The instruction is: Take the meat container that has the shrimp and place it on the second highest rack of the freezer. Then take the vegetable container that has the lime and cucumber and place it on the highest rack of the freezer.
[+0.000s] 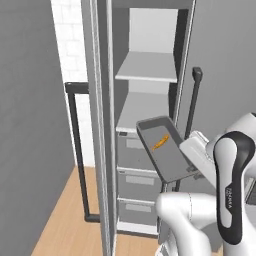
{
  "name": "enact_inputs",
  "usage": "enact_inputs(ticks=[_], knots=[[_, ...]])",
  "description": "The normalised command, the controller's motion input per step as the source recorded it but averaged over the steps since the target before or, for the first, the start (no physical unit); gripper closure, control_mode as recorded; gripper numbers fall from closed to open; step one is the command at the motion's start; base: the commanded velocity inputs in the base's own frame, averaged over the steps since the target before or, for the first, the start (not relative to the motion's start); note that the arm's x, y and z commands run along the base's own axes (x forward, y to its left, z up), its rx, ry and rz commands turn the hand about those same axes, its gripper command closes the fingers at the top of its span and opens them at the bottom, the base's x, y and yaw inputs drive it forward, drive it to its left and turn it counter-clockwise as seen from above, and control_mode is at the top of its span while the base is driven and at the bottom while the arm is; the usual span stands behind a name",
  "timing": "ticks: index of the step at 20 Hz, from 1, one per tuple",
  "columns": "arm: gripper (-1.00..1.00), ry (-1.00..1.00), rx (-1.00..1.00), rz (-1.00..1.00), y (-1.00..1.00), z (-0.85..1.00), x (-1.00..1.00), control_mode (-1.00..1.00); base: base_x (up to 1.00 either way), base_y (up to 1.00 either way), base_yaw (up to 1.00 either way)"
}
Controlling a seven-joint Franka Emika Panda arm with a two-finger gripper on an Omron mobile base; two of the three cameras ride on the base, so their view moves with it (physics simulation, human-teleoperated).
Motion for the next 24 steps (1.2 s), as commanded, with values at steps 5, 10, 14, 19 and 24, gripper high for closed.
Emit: enact_inputs(ticks=[5, 10, 14, 19, 24], knots=[[1.0, 0.0, 0.0, 0.0, 0.0, 0.0, 0.0, 1.0, 0.5, 0.27, -0.26], [1.0, 0.01, 0.0, -0.22, 0.06, -0.03, 0.74, -1.0, 0.12, 0.06, -0.05], [1.0, 0.06, 0.0, -0.34, 0.0, -0.12, 1.0, -1.0, 0.0, 0.0, 0.0], [1.0, 0.11, 0.01, -0.3, 0.05, -0.13, 1.0, -1.0, 0.0, 0.0, 0.0], [1.0, 0.12, 0.0, -0.23, 0.38, -0.14, 1.0, -1.0, 0.0, 0.0, 0.0]])
